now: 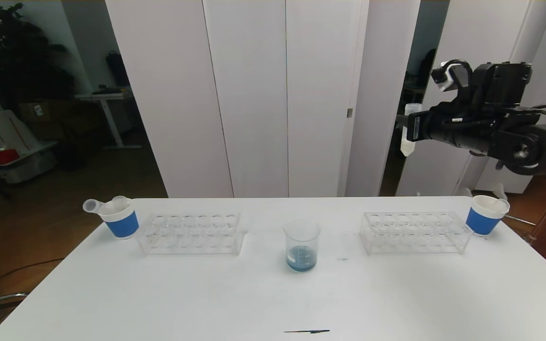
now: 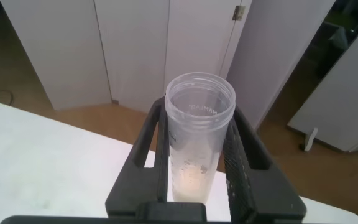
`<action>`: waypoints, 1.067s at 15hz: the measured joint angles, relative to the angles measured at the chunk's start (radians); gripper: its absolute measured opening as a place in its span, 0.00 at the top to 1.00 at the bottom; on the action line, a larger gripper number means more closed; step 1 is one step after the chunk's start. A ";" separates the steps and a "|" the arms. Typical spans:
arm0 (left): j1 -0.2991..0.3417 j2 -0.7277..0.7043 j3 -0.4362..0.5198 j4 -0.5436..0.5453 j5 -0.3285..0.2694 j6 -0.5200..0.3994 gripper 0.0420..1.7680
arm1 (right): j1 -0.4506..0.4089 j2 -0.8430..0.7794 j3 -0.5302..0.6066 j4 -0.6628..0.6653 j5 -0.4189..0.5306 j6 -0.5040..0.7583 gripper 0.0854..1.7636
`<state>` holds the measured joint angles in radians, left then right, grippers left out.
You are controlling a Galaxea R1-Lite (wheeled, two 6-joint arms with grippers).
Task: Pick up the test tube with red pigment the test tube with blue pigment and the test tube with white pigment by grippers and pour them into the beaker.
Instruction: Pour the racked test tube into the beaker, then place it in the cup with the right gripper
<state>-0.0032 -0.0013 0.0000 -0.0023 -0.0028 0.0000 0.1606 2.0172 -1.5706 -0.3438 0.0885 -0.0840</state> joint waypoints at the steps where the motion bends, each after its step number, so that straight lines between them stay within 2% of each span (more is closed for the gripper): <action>1: 0.000 0.000 0.000 0.000 0.000 0.000 0.01 | 0.014 -0.007 0.043 -0.045 0.004 -0.050 0.70; 5: 0.000 0.000 0.000 0.000 0.000 0.000 0.01 | 0.067 0.004 0.198 -0.374 0.081 -0.277 0.70; 8: 0.000 0.000 0.000 0.000 0.000 0.000 0.01 | 0.114 0.039 0.229 -0.415 0.089 -0.342 0.70; 12: 0.000 0.000 0.000 0.000 0.000 0.000 0.01 | 0.161 0.086 0.246 -0.487 0.173 -0.404 0.70; 16: 0.000 0.000 0.000 0.000 0.000 0.000 0.01 | 0.187 0.133 0.267 -0.568 0.184 -0.481 0.70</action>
<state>-0.0028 -0.0013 0.0000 -0.0028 -0.0028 0.0000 0.3477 2.1504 -1.3032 -0.9121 0.2726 -0.5651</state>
